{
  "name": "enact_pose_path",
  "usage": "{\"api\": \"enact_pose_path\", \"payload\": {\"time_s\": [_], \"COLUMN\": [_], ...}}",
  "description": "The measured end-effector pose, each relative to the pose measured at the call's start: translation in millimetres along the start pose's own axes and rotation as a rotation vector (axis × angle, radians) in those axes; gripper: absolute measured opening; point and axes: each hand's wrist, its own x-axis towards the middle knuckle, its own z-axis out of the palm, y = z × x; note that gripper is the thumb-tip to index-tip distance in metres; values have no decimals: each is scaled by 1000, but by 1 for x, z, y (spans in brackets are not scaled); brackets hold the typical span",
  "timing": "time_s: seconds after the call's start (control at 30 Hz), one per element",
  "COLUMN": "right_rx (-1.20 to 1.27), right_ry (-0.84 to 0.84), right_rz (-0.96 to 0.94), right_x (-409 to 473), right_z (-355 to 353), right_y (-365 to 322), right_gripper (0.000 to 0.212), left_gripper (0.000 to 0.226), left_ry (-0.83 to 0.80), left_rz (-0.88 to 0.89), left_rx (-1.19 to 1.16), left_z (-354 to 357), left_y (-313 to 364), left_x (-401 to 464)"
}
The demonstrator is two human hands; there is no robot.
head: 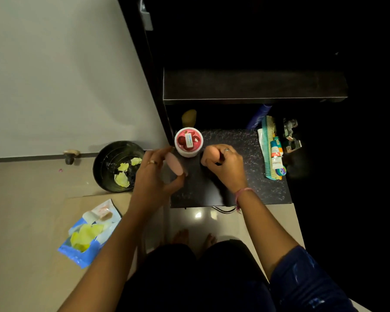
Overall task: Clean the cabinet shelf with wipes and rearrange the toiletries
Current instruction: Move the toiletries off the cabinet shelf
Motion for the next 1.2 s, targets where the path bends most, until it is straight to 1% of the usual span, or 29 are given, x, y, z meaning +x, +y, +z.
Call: {"api": "enact_pose_path", "payload": {"time_s": [0.17, 0.27, 0.4, 0.57, 0.73, 0.87, 1.07, 1.2], "right_rx": [20, 29, 59, 122, 142, 184, 190, 194], "right_ry": [-26, -25, -75, -57, -79, -116, -125, -133], "right_rz": [-47, -35, -4, 4, 26, 49, 59, 70], "right_x": [-8, -12, -18, -19, -14, -13, -12, -13], "right_z": [24, 33, 39, 45, 46, 44, 43, 42], "right_y": [-12, -17, -18, -23, -20, -17, -14, -13], "right_gripper": [35, 36, 39, 45, 55, 64, 70, 73], "left_gripper": [70, 68, 69, 69, 71, 74, 75, 70], "left_ry": [-68, -94, -124, -164, -161, -168, -156, -149], "left_rz": [-40, -30, -14, 38, 19, 5, -8, 10], "left_rx": [-50, -50, -76, -140, -209, -219, -219, -201], "left_z": [8, 15, 22, 27, 33, 37, 40, 38], "left_y": [-21, -27, -31, -34, -40, -41, -41, -38], "left_x": [7, 13, 21, 28, 32, 33, 31, 30]}}
